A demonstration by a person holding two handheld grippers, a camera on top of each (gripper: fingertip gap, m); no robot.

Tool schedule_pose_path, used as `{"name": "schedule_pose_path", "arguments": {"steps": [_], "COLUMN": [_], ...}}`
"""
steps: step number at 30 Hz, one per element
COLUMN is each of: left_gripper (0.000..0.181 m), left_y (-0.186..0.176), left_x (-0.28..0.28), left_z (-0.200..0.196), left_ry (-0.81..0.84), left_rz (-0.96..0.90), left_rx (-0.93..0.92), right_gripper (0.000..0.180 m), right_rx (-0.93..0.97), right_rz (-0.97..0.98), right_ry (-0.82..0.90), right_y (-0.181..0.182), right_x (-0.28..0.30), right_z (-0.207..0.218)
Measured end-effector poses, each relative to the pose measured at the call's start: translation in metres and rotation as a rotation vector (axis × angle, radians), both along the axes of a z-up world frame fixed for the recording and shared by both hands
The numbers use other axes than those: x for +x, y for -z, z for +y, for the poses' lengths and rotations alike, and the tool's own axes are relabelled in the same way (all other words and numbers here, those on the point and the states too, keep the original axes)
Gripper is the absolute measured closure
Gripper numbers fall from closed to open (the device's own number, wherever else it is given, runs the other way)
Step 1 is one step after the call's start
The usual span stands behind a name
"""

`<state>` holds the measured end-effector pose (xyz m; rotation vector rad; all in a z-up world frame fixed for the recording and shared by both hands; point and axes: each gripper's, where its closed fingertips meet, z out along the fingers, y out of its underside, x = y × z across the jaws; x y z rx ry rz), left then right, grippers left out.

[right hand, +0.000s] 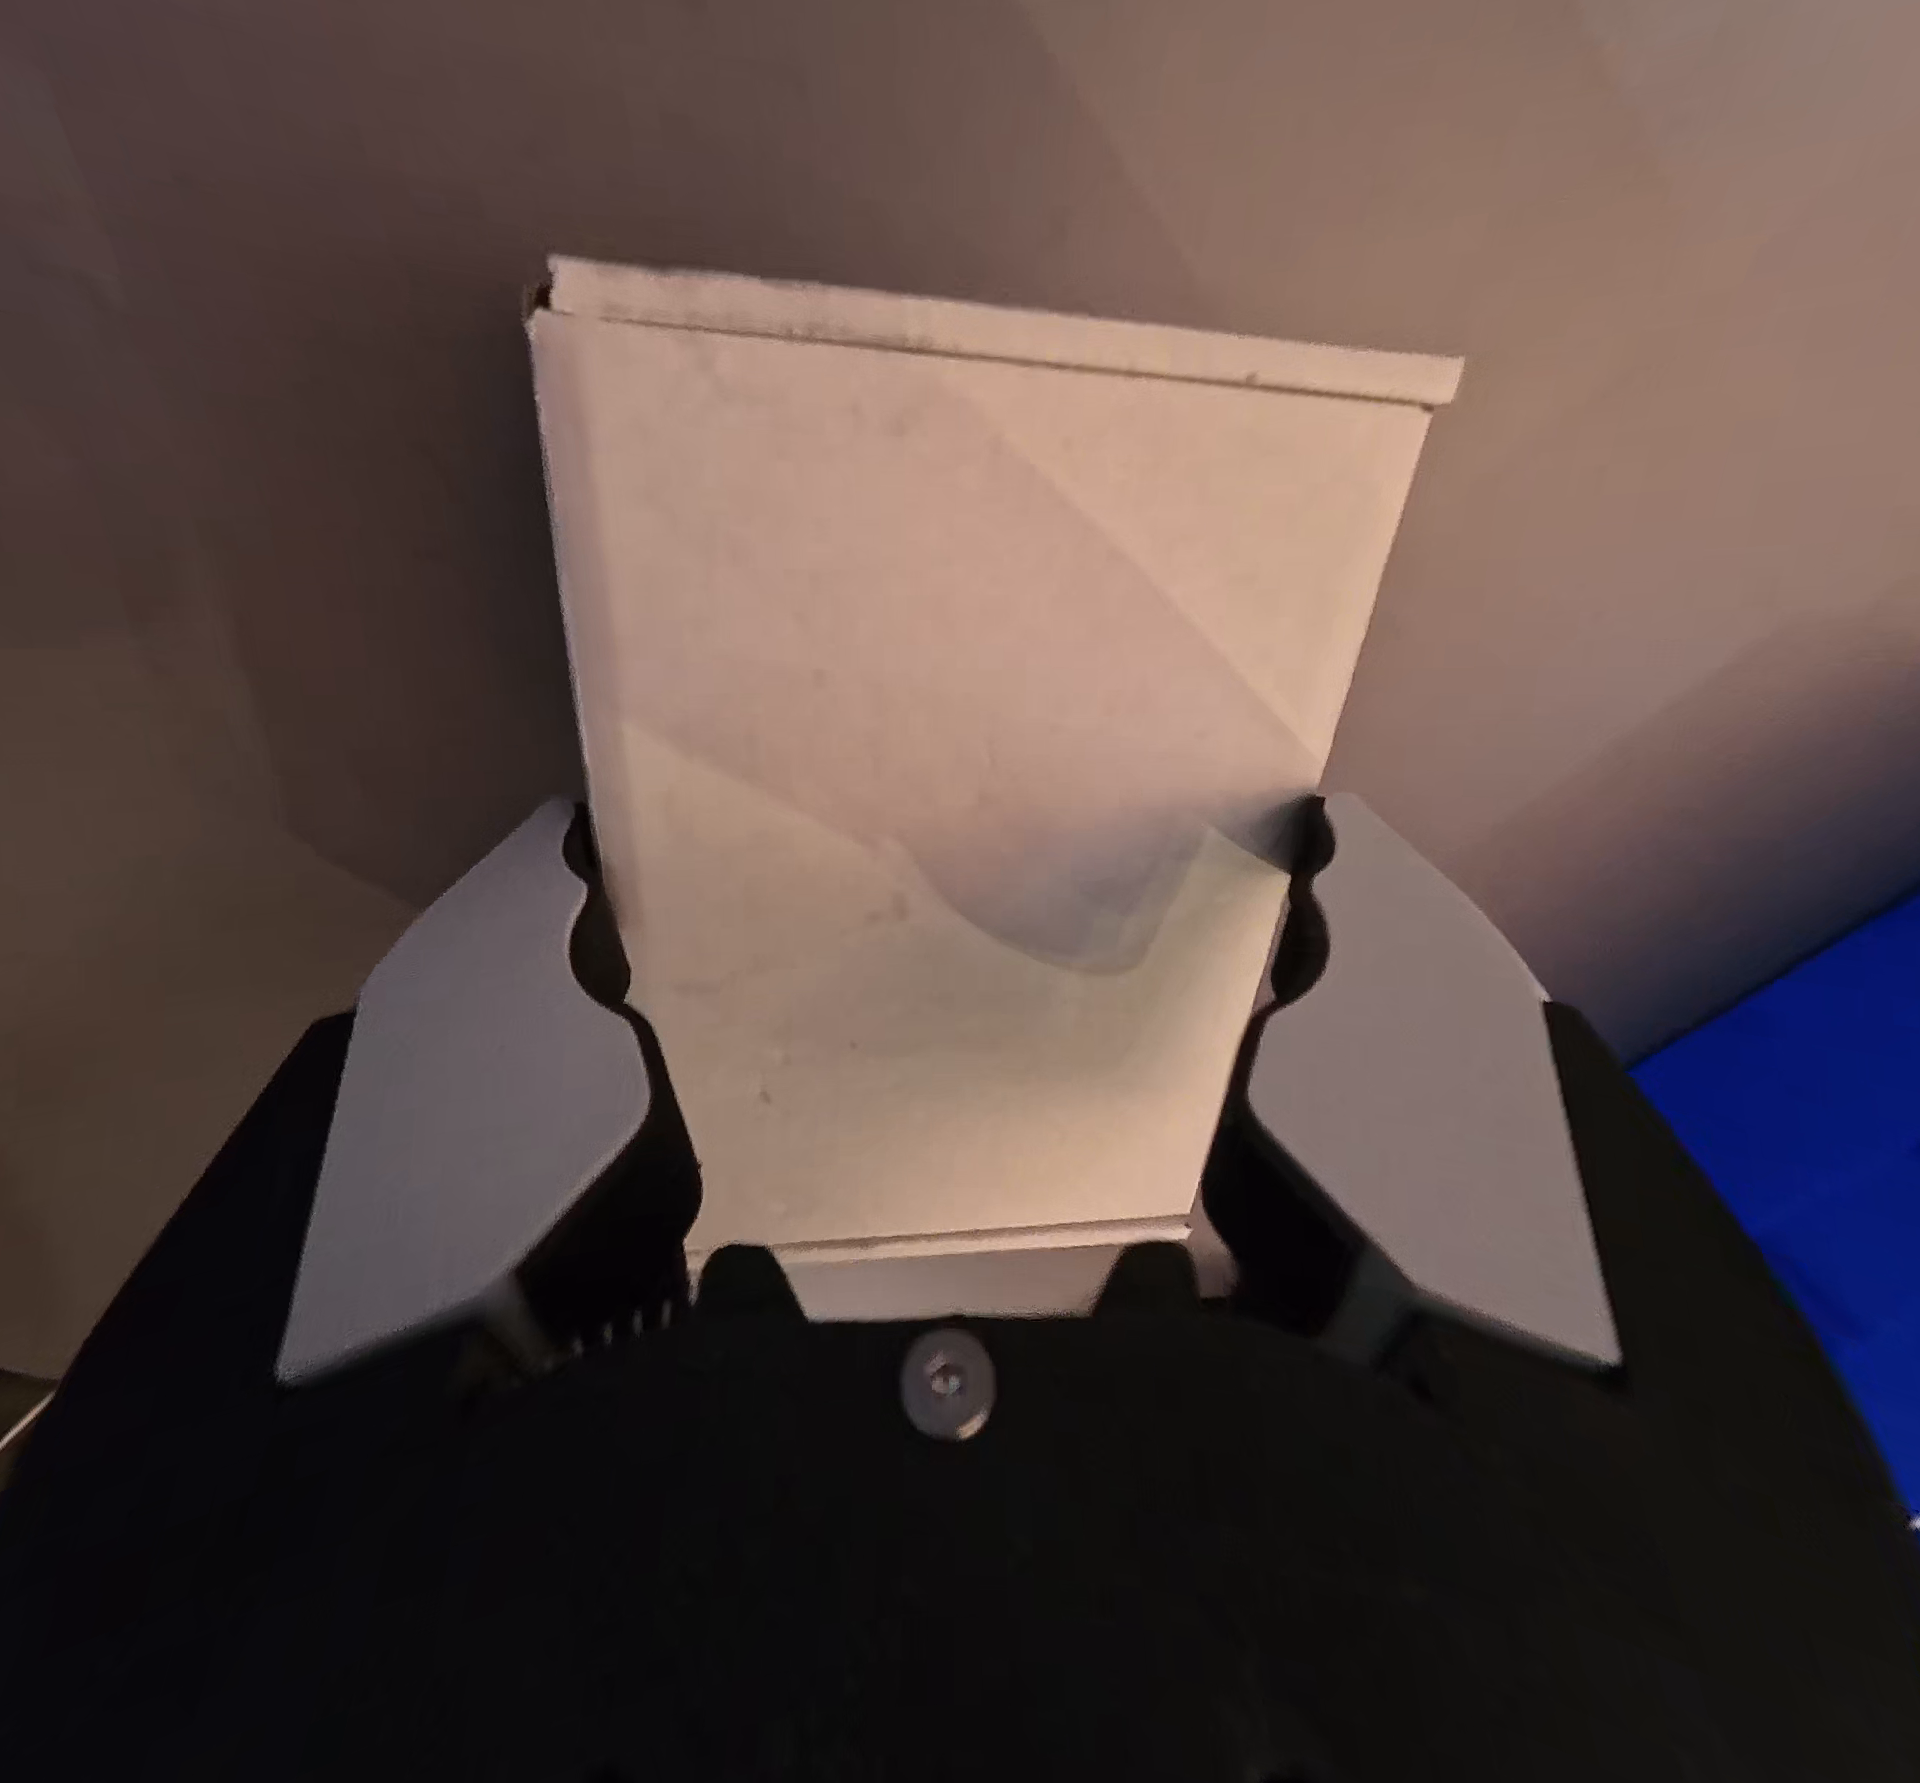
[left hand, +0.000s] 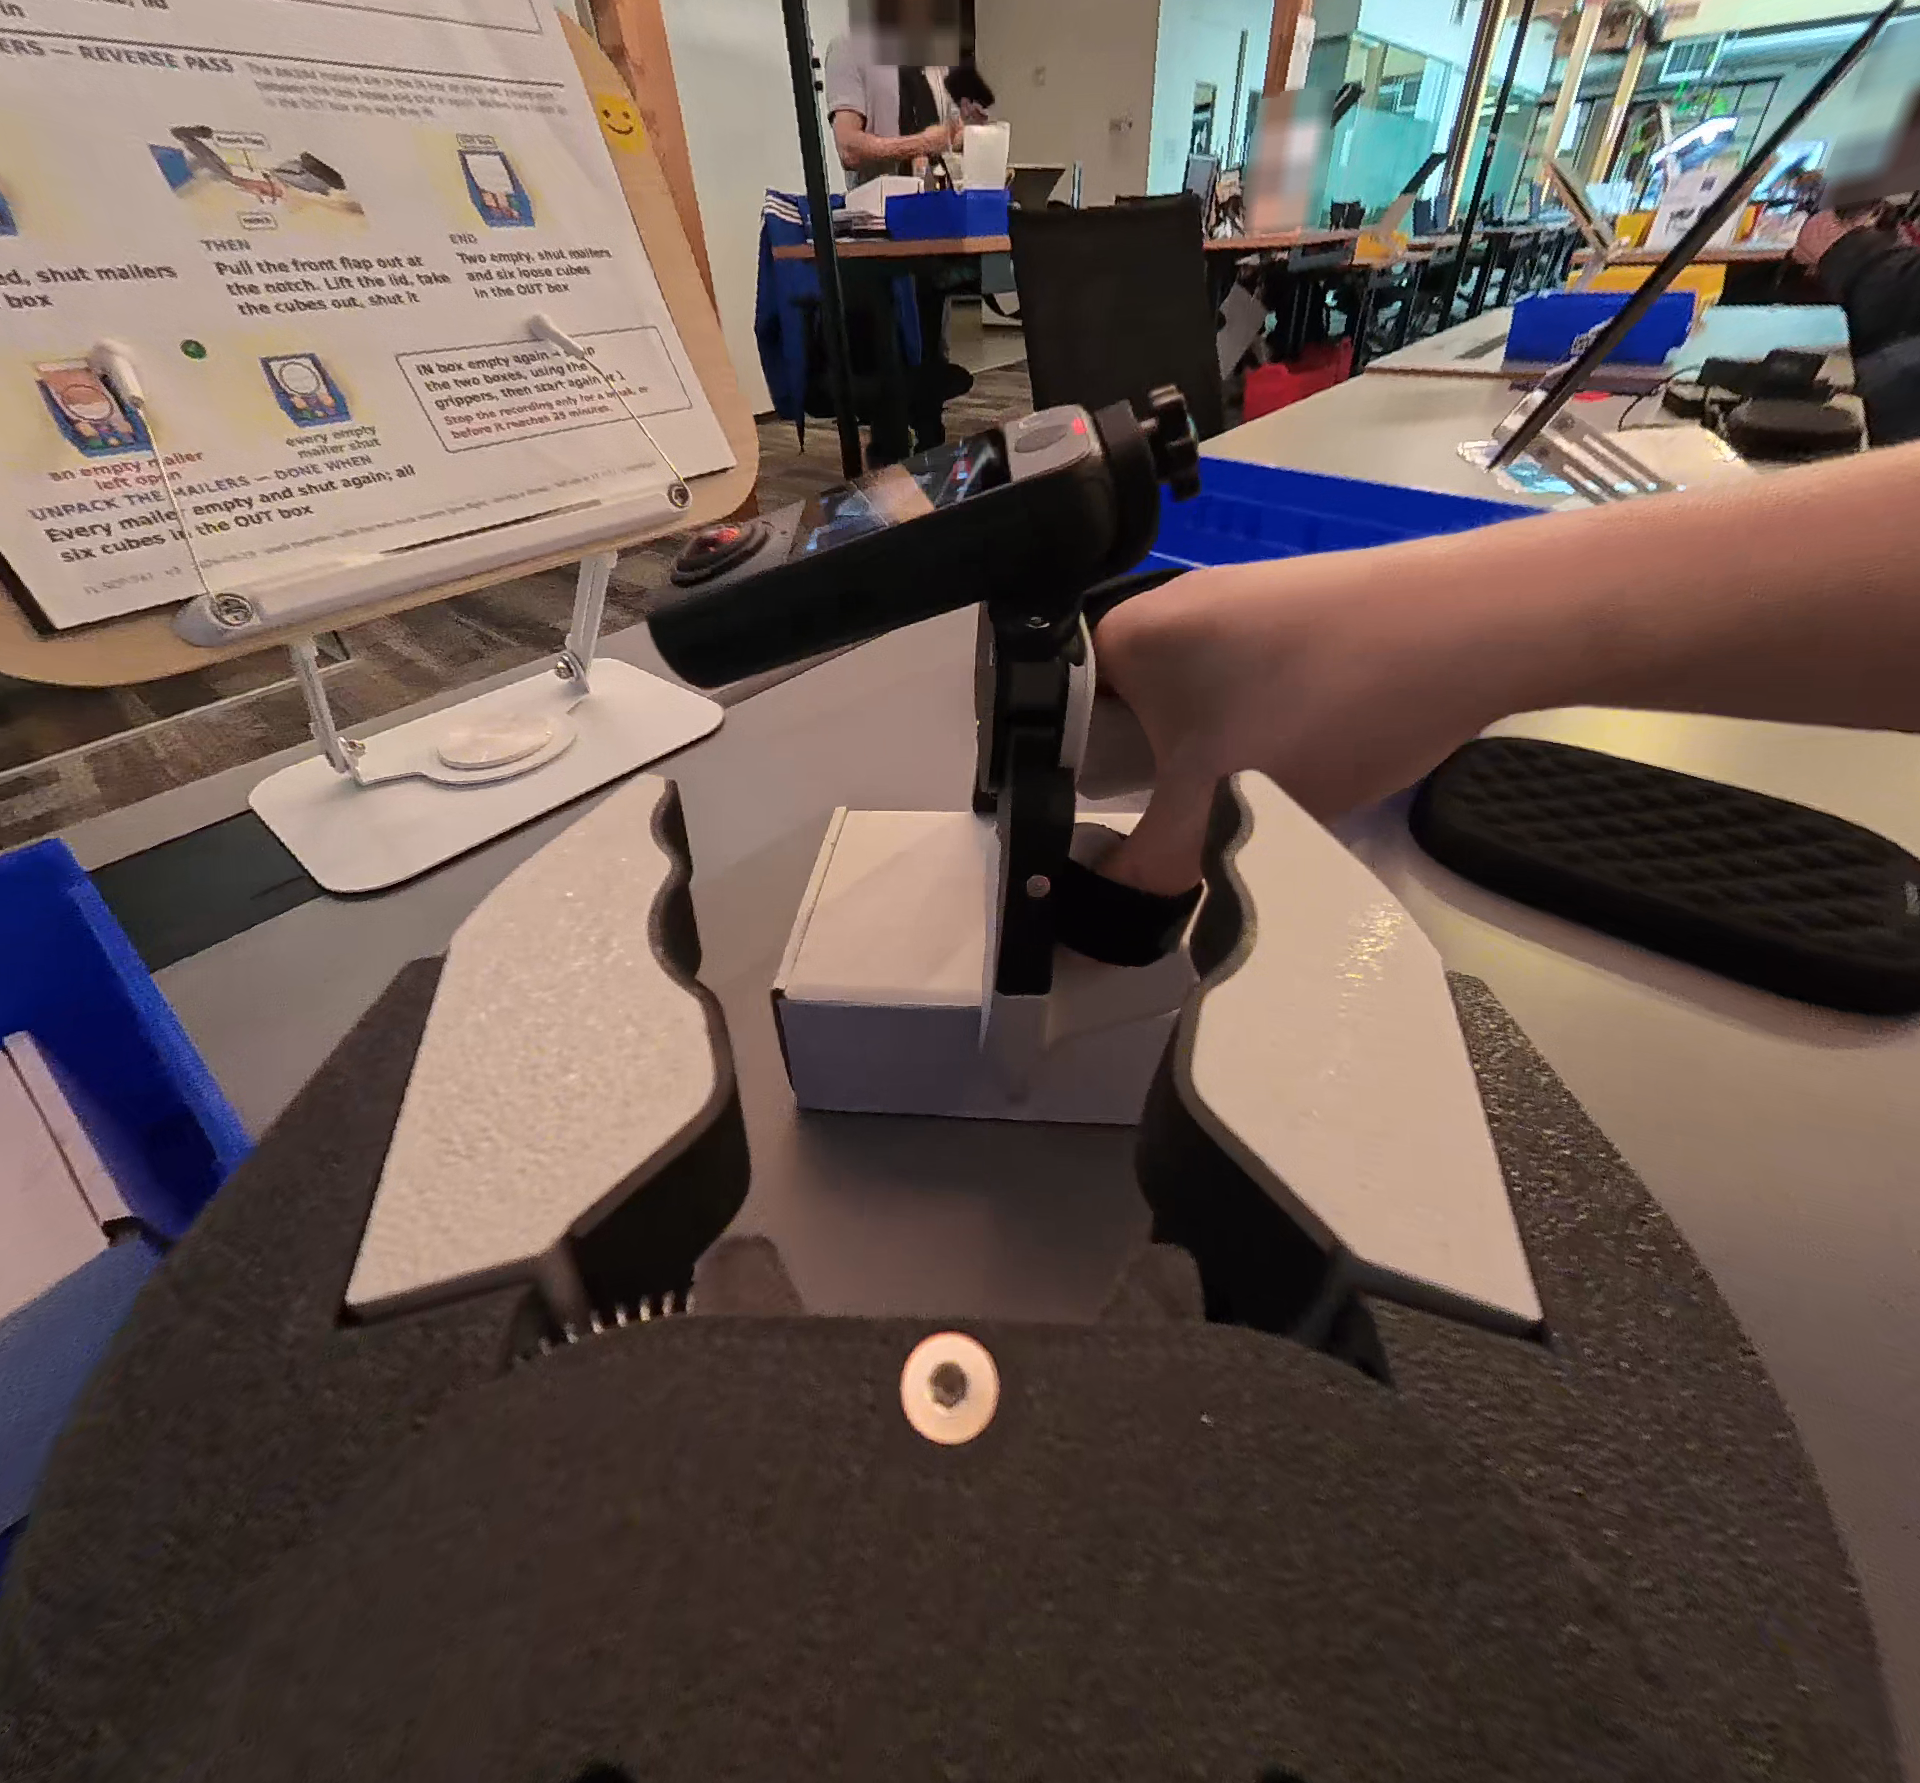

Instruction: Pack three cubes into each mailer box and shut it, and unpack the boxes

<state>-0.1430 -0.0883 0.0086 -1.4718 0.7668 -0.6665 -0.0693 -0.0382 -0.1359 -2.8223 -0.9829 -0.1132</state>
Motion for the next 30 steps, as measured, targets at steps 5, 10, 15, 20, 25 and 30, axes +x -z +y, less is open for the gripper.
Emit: {"name": "schedule_pose_path", "arguments": {"steps": [5,10,15,20,25,30], "left_gripper": [0.087,0.087,0.087,0.088,0.088,0.088], "left_y": [0.002,0.007,0.011,0.012,0.012,0.012], "left_x": [0.002,0.007,0.009,0.009,0.009,0.01], "left_z": [-0.001,-0.003,-0.003,-0.002,-0.002,-0.004], "left_ry": [0.006,0.022,0.036,0.036,0.04,0.044], "left_rz": [0.021,0.048,0.058,0.06,0.057,0.057], "left_rx": [0.012,0.005,-0.013,-0.014,-0.017,-0.013], "right_gripper": [0.056,0.057,0.057,0.058,0.058,0.058], "right_rx": [-0.024,-0.042,-0.03,-0.052,-0.049,-0.037], "right_rz": [0.043,0.071,0.065,0.073,0.091,0.091], "right_ry": [0.009,0.024,0.012,0.0,-0.001,-0.011], "right_y": [-0.004,-0.003,-0.003,-0.004,-0.013,-0.039], "right_x": [-0.003,-0.002,-0.002,-0.002,0.004,0.015], "right_z": [-0.001,-0.001,0.0,-0.003,-0.001,0.003]}}
